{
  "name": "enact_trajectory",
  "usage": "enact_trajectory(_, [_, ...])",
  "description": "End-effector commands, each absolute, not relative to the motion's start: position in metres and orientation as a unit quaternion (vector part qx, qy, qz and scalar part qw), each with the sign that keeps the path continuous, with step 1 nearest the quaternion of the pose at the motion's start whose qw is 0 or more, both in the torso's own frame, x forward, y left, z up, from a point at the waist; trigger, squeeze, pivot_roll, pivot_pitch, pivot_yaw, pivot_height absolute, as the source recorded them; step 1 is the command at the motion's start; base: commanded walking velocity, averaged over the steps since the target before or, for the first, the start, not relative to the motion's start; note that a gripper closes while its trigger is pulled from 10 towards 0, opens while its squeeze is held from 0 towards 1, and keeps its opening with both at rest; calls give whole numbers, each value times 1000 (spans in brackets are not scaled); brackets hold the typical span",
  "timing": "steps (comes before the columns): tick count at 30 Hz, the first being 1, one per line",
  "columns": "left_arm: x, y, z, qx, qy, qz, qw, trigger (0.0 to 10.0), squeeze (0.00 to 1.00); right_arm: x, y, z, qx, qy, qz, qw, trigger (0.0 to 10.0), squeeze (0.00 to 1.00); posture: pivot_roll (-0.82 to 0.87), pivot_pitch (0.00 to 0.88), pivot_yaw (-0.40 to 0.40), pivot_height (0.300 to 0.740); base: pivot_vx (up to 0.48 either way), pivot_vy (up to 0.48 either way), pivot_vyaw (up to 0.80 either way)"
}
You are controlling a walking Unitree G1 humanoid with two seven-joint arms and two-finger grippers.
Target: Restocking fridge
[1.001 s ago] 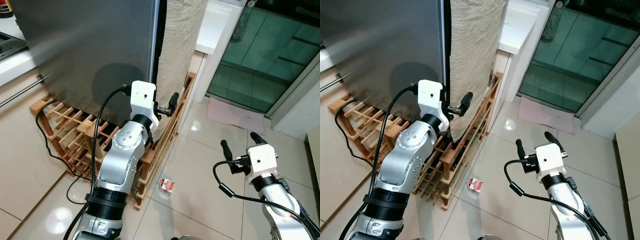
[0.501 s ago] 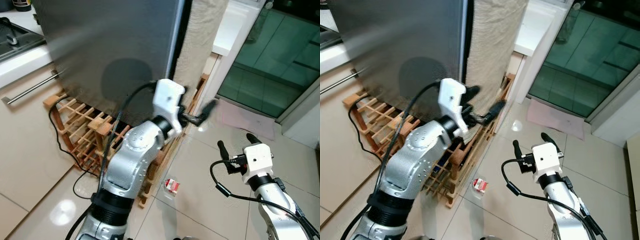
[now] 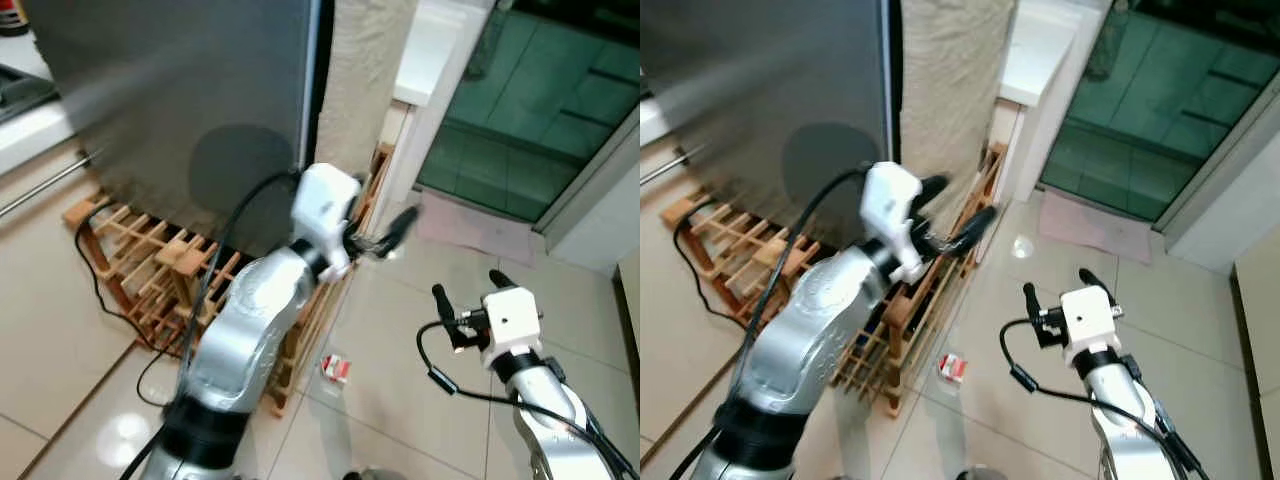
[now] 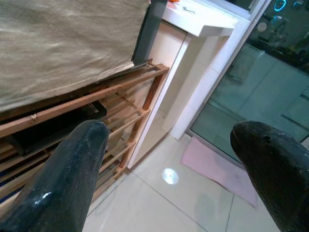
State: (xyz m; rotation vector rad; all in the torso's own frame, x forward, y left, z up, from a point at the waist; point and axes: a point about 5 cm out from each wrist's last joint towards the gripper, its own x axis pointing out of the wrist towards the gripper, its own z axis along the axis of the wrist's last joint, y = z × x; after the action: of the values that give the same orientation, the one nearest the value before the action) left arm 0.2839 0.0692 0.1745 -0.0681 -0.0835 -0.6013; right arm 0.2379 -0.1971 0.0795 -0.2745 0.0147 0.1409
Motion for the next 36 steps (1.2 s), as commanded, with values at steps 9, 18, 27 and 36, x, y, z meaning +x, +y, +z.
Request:
enact_trajectory(9, [283, 84, 183, -38, -82, -222, 971, 10000, 0, 247, -193, 82, -137, -2, 71, 988, 10000, 0, -82, 11, -94, 732, 0, 0, 0])
enact_trajectory(18, [298, 71, 168, 2, -42, -203, 978, 10000, 0, 254, -191, 83, -136, -10, 71, 988, 10000, 0, -90, 0, -83, 732, 0, 0, 0])
enact_trajectory(27, [313, 73, 165, -1, -22, -169, 985, 10000, 0, 250, -195, 84, -138, -14, 64, 988, 10000, 0, -109, 4, -76, 732, 0, 0, 0])
enact_trajectory(36, [308, 60, 170, -26, -29, -200, 979, 10000, 0, 248, -195, 82, -137, -13, 60, 989, 10000, 0, -114, 14, -70, 732, 0, 0, 0])
